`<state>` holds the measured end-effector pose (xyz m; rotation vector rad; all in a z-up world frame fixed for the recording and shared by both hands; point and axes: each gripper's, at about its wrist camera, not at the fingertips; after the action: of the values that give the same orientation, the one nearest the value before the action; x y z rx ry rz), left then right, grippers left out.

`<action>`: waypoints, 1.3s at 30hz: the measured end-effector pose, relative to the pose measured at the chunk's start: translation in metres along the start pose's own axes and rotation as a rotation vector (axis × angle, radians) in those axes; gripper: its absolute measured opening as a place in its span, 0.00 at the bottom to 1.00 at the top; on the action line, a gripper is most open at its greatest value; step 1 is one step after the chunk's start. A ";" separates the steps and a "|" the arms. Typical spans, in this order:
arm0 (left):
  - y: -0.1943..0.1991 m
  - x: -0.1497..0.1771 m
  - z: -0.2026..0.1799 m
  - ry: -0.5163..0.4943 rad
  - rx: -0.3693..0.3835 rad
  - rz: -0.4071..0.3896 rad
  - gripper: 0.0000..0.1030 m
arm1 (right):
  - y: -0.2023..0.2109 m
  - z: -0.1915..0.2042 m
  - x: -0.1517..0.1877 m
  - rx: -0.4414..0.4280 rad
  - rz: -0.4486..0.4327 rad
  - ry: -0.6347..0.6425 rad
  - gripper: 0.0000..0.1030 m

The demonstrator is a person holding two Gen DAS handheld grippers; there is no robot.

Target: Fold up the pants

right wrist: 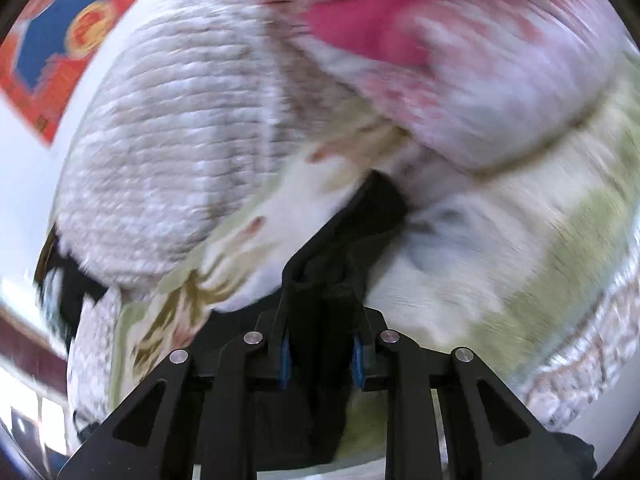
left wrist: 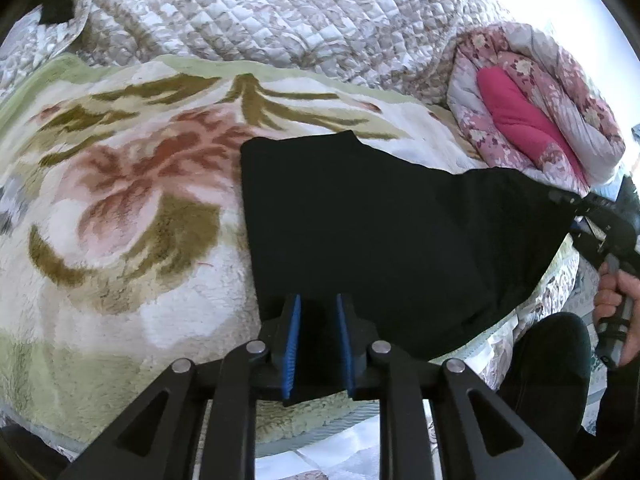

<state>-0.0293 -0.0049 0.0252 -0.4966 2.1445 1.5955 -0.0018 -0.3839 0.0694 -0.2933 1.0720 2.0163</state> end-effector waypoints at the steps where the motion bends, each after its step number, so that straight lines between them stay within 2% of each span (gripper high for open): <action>1: 0.001 0.000 0.002 0.006 0.000 -0.003 0.20 | -0.001 0.012 0.000 -0.017 0.006 0.031 0.22; 8: 0.010 0.003 0.017 0.045 -0.013 -0.026 0.20 | -0.025 0.101 0.024 -0.120 0.080 0.285 0.22; 13: 0.017 0.007 0.034 0.086 -0.026 -0.039 0.20 | -0.055 0.150 0.070 -0.197 0.195 0.430 0.22; 14: 0.018 0.008 0.038 0.094 -0.029 -0.040 0.20 | -0.066 0.157 0.085 -0.214 0.239 0.457 0.22; 17: 0.021 0.011 0.048 0.114 -0.036 -0.045 0.20 | -0.096 0.169 0.124 -0.217 0.352 0.524 0.22; 20: 0.023 0.014 0.056 0.136 -0.041 -0.046 0.20 | -0.117 0.169 0.154 -0.186 0.424 0.585 0.22; 23: 0.025 0.017 0.062 0.152 -0.041 -0.048 0.20 | -0.115 0.173 0.159 -0.169 0.413 0.620 0.22; 27: 0.026 0.017 0.065 0.165 -0.037 -0.054 0.20 | -0.101 0.186 0.155 -0.196 0.376 0.651 0.22; 31: 0.027 0.016 0.066 0.167 -0.034 -0.058 0.20 | -0.121 0.185 0.183 -0.173 0.426 0.699 0.22; 34: 0.030 0.017 0.066 0.164 -0.038 -0.062 0.20 | -0.121 0.182 0.187 -0.182 0.416 0.698 0.31; 35: 0.031 0.018 0.066 0.162 -0.042 -0.065 0.20 | -0.118 0.184 0.186 -0.208 0.421 0.689 0.41; 36: 0.032 0.017 0.066 0.162 -0.044 -0.066 0.20 | -0.117 0.185 0.185 -0.230 0.430 0.683 0.46; 39: 0.033 0.016 0.068 0.166 -0.046 -0.067 0.20 | -0.112 0.189 0.190 -0.289 0.469 0.683 0.48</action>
<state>-0.0522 0.0692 0.0262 -0.7319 2.1888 1.6205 -0.0093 -0.0988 0.0184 -1.0179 1.3385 2.5816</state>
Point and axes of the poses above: each gripper's, at about its wrist camera, not at the fingertips, and y roughly against the way its jaws point, z to its left, x to its underside, and after that the axes turned 3 degrees about -x, right-handed
